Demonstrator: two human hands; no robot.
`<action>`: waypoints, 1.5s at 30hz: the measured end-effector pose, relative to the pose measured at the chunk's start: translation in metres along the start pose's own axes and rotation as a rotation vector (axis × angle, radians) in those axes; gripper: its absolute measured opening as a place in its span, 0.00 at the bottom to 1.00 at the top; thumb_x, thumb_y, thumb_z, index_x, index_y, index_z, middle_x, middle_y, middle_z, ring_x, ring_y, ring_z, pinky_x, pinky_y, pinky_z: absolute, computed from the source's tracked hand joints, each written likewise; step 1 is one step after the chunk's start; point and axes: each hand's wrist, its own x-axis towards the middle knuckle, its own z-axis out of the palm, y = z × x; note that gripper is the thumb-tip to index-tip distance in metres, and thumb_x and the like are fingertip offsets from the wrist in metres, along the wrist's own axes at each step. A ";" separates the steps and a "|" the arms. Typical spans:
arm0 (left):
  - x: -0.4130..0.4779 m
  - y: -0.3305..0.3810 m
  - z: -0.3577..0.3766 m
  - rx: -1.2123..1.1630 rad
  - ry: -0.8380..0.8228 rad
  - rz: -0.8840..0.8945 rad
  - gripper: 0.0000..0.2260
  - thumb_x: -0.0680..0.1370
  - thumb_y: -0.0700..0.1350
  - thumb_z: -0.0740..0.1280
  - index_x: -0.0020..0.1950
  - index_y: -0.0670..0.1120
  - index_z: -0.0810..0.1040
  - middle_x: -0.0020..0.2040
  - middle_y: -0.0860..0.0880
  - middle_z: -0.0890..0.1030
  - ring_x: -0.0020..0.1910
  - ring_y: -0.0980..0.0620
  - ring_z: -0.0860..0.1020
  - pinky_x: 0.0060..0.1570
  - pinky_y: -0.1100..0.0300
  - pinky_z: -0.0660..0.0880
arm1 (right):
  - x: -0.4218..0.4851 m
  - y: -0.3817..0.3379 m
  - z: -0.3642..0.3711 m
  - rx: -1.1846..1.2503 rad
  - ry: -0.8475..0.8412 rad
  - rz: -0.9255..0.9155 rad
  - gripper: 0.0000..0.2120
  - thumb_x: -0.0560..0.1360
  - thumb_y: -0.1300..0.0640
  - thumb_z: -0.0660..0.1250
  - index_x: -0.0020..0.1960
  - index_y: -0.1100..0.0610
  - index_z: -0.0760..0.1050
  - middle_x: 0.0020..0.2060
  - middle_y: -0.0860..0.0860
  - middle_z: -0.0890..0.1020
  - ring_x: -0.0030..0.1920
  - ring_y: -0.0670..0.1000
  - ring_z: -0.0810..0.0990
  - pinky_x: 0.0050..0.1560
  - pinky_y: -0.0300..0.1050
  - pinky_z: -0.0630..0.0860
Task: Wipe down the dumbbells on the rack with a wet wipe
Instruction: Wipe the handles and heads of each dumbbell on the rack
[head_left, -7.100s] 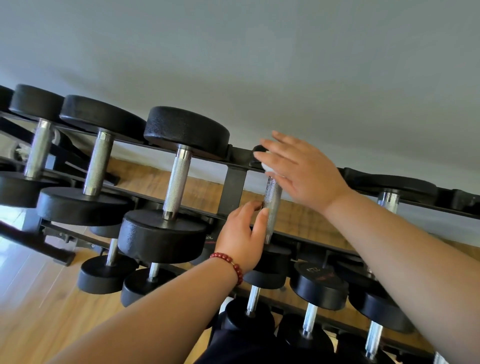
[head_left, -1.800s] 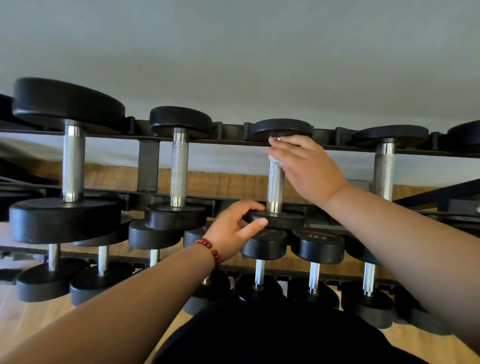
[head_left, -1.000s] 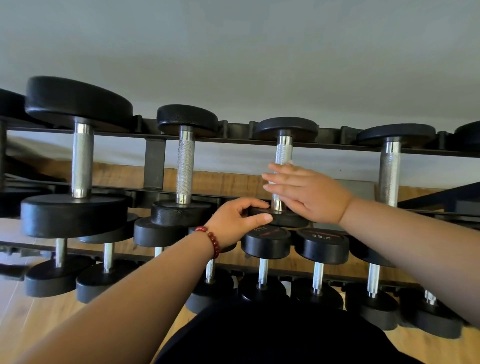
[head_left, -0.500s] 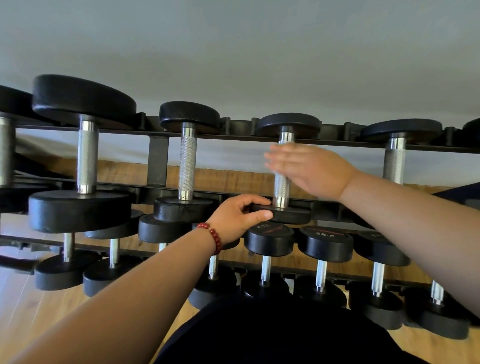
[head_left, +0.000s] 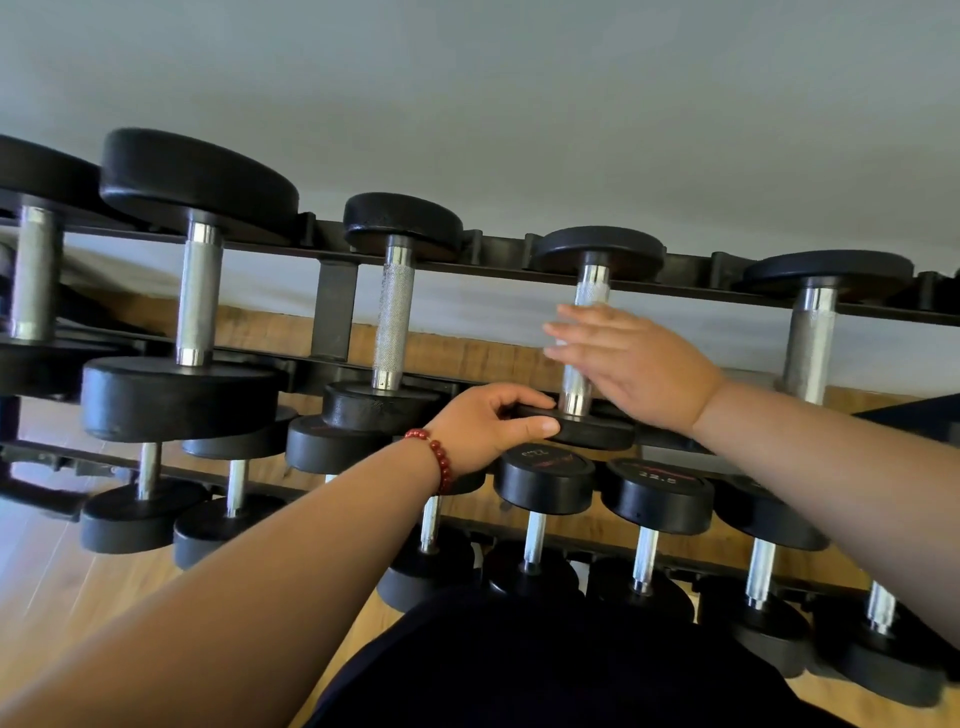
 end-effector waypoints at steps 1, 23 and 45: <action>0.001 0.001 0.000 0.000 0.000 0.000 0.09 0.74 0.50 0.72 0.53 0.59 0.79 0.54 0.56 0.82 0.54 0.58 0.80 0.60 0.57 0.75 | -0.007 -0.003 0.002 0.013 -0.063 -0.092 0.18 0.79 0.56 0.56 0.62 0.60 0.79 0.64 0.57 0.78 0.68 0.58 0.73 0.68 0.60 0.64; -0.002 0.001 0.003 0.009 0.026 0.008 0.08 0.75 0.50 0.72 0.52 0.60 0.78 0.54 0.57 0.81 0.54 0.58 0.79 0.61 0.55 0.75 | -0.007 -0.003 0.000 0.235 0.014 0.238 0.20 0.82 0.50 0.56 0.71 0.55 0.71 0.71 0.44 0.64 0.75 0.46 0.56 0.72 0.47 0.58; 0.002 0.000 0.002 -0.004 0.021 0.037 0.09 0.75 0.47 0.71 0.54 0.56 0.79 0.54 0.56 0.82 0.52 0.63 0.79 0.49 0.73 0.72 | 0.025 -0.038 -0.004 0.948 0.189 1.143 0.19 0.84 0.47 0.50 0.73 0.51 0.64 0.63 0.51 0.75 0.57 0.49 0.73 0.51 0.41 0.69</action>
